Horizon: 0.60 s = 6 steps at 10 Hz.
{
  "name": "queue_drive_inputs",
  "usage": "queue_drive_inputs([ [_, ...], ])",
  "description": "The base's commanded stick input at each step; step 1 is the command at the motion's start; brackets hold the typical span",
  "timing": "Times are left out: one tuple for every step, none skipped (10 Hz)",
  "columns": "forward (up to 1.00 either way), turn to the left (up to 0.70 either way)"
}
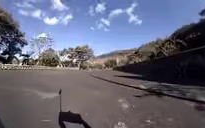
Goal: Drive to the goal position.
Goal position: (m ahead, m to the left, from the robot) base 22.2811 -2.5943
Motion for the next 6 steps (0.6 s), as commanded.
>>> queue_drive_inputs([
  [0.70,0.00],
  [0.70,0.00],
  [0.70,0.00],
  [0.70,0.00],
  [0.70,0.00],
  [0.70,0.00],
])
